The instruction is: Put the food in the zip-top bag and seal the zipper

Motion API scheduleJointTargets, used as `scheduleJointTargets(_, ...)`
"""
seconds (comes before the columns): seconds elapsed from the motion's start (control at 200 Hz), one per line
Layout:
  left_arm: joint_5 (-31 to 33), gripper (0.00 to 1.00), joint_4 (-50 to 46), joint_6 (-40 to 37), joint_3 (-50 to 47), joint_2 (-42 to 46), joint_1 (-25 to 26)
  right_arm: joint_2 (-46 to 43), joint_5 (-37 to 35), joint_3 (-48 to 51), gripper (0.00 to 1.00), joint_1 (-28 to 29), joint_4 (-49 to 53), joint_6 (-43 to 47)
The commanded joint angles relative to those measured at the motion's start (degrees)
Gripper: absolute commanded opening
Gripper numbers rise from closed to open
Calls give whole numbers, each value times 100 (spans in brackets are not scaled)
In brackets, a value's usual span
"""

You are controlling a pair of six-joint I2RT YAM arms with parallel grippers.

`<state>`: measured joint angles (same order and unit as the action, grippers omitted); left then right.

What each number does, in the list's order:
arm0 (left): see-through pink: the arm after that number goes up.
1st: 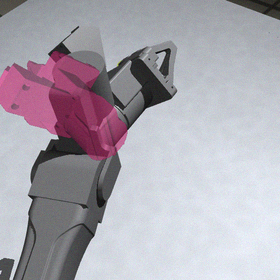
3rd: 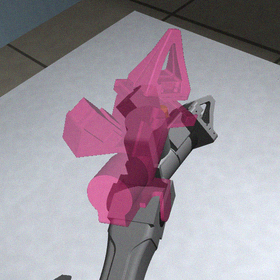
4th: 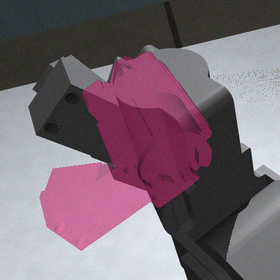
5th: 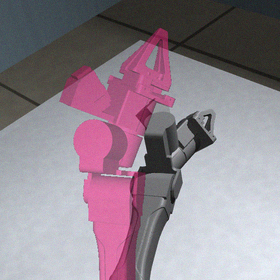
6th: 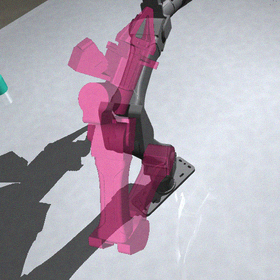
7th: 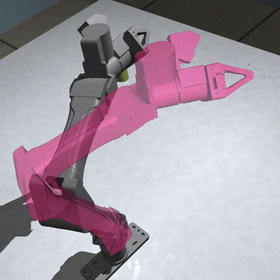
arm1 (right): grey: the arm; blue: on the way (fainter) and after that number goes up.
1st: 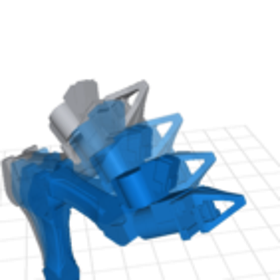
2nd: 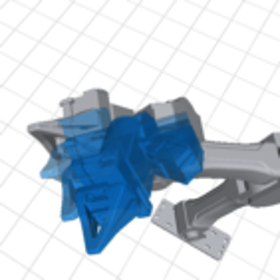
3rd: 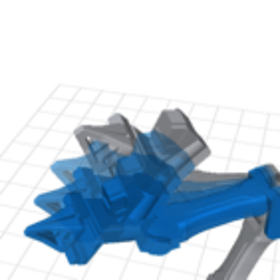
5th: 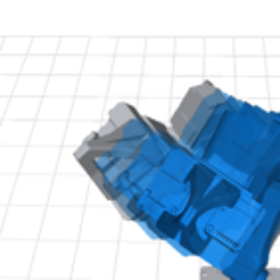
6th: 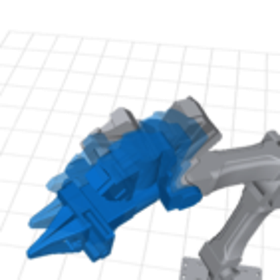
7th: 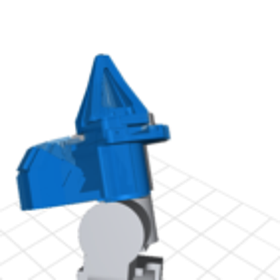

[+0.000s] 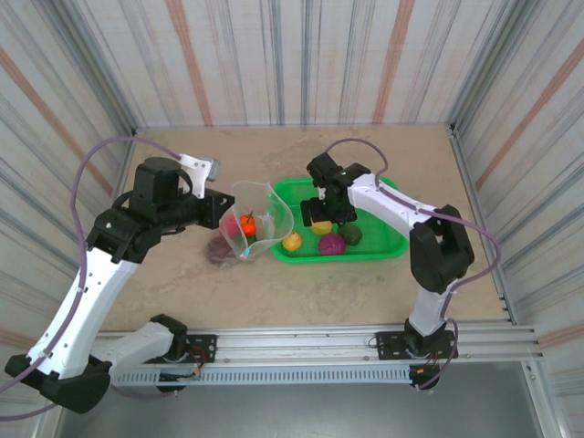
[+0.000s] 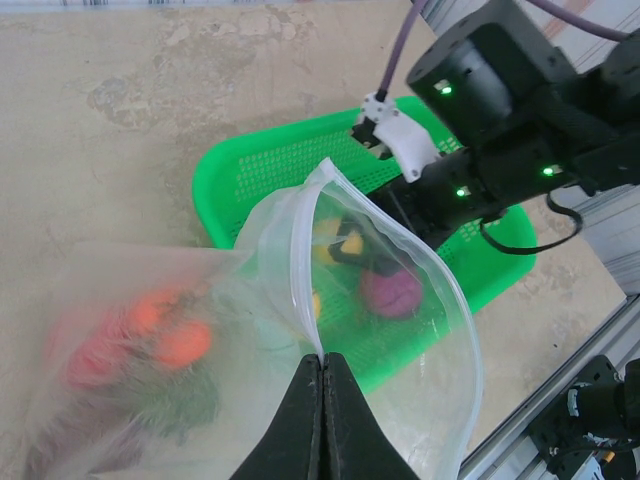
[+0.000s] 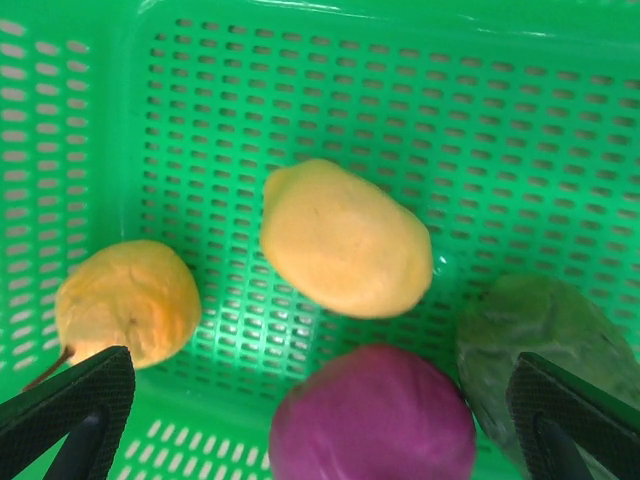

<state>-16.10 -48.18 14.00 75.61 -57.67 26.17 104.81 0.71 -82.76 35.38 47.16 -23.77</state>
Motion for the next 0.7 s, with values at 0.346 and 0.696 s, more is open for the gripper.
scheduleJointTargets(0.346, -125, 0, -12, -39, 18, 71, -69, 890, -147, -148, 83, -38, -345, 171)
scheduleJointTargets(0.696, -137, 0, -41, -53, 49, 72, -69, 720, -146, -170, 52, -98, -291, 145)
